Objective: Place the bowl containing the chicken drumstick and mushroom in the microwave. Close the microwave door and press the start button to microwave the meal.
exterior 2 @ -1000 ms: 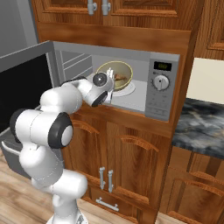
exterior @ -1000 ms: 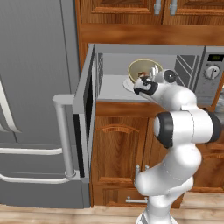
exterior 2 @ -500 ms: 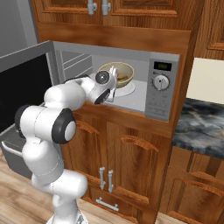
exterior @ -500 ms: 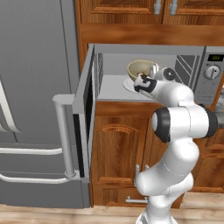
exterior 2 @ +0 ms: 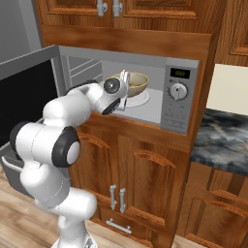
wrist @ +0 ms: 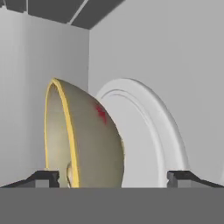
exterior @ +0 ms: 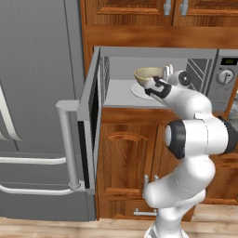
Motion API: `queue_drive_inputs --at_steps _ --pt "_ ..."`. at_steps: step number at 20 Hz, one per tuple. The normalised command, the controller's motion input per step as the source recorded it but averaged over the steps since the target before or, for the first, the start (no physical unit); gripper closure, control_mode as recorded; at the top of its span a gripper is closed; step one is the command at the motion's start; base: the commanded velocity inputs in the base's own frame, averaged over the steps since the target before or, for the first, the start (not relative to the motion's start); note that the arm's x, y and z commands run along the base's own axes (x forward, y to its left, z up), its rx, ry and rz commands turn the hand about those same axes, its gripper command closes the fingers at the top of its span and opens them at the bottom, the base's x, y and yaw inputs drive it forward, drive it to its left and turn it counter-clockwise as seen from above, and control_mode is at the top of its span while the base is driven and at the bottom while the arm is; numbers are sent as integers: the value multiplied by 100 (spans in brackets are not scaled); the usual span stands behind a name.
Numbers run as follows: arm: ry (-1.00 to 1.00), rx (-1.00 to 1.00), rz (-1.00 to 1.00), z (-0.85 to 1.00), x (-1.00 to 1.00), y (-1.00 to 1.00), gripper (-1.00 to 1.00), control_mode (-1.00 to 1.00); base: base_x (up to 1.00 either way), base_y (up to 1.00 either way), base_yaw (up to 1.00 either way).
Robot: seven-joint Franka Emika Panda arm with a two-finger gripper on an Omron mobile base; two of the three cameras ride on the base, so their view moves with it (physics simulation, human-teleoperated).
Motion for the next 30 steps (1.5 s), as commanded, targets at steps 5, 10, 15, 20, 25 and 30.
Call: queue_drive_inputs --at_steps 5,10,15,20,25,30 --pt "3 -3 2 13 -96 0 -100 -100 0 0 0" --pt "5 -19 22 40 -100 0 -100 -100 0 0 0" --pt "9 -46 41 52 -100 5 -100 -100 0 0 0" --pt "12 -71 53 38 -100 40 -100 -100 0 0 0" --pt "7 -74 48 37 -100 46 -100 -100 0 0 0" --pt "-2 -59 36 16 -100 26 -100 -100 0 0 0"
